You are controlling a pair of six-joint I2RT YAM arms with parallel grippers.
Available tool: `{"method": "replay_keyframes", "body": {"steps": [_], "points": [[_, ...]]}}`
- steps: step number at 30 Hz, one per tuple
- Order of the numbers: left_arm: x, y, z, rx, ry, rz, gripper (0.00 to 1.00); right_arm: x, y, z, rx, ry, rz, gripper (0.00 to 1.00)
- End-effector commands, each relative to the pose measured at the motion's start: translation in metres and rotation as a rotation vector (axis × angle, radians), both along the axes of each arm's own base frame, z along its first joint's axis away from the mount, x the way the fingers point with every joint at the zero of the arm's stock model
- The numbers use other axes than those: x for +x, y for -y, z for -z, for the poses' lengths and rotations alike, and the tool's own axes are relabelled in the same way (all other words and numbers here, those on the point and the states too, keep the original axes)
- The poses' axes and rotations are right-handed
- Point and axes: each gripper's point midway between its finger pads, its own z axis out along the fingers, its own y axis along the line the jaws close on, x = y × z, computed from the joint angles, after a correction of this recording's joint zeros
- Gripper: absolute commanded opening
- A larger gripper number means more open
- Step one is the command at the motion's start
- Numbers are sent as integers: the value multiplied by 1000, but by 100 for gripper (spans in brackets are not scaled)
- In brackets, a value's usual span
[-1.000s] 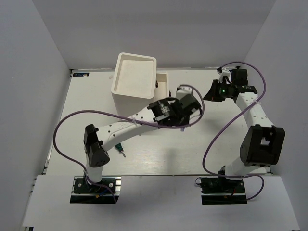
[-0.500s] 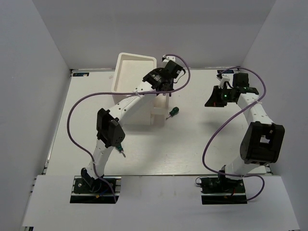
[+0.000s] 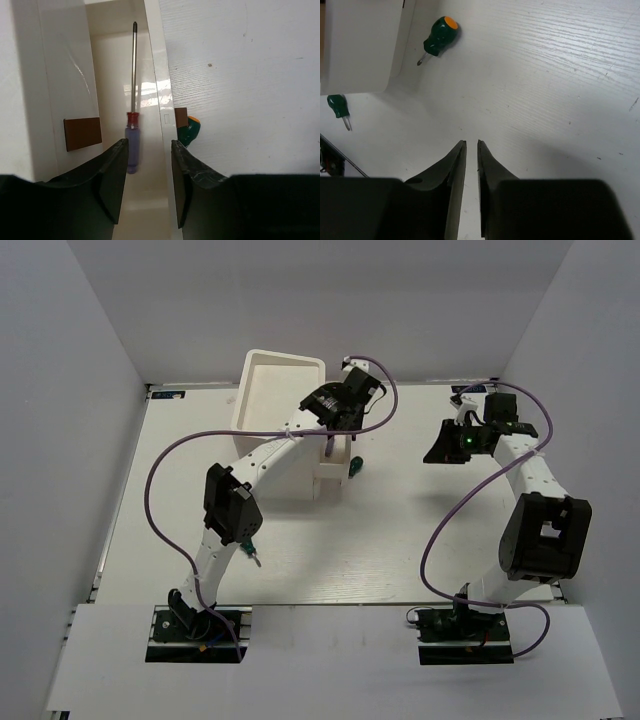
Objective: Sort the tools into containers
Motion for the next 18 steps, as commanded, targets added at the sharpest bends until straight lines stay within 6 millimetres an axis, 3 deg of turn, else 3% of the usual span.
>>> {"method": "replay_keyframes", "body": {"steps": [1,4,5,6,7,8,10,11,12,13,14,15,16,17,18], "points": [[3,1,-43,-66,80,5,50,5,-3,-12,35,32,-20,22],[2,-2,-60,-79,112,16,44,7,-8,-14,61,28,-38,25],[1,1,-68,-98,122,38,34,9,-11,-19,81,40,-52,25],[-1,5,-78,-118,136,64,6,12,-13,-20,95,57,-63,12],[-6,15,-106,-165,195,117,0,11,-19,-24,137,62,-90,4],[-15,25,-122,-204,216,176,0,13,-27,-28,184,65,-116,0],[-22,20,-158,-255,278,192,0,28,-42,-29,258,80,-151,0],[-32,-2,-189,-285,326,131,0,33,-49,-28,304,38,-137,0],[-31,-25,-201,-300,342,72,3,43,-57,-35,299,76,-159,0],[-29,-57,-212,-284,378,-47,6,52,-68,-27,293,60,-183,0],[-24,-93,-207,-249,378,-141,9,58,-67,-24,276,52,-169,0],[-37,-131,-235,-269,435,-205,14,61,-84,-30,263,73,-208,0],[-37,-157,-226,-241,422,-264,28,63,-98,-25,211,65,-218,0],[-31,-204,-222,-225,407,-369,30,65,-104,-19,179,75,-238,0],[-32,-229,-221,-213,398,-410,34,70,-115,-26,150,107,-259,0]]}}
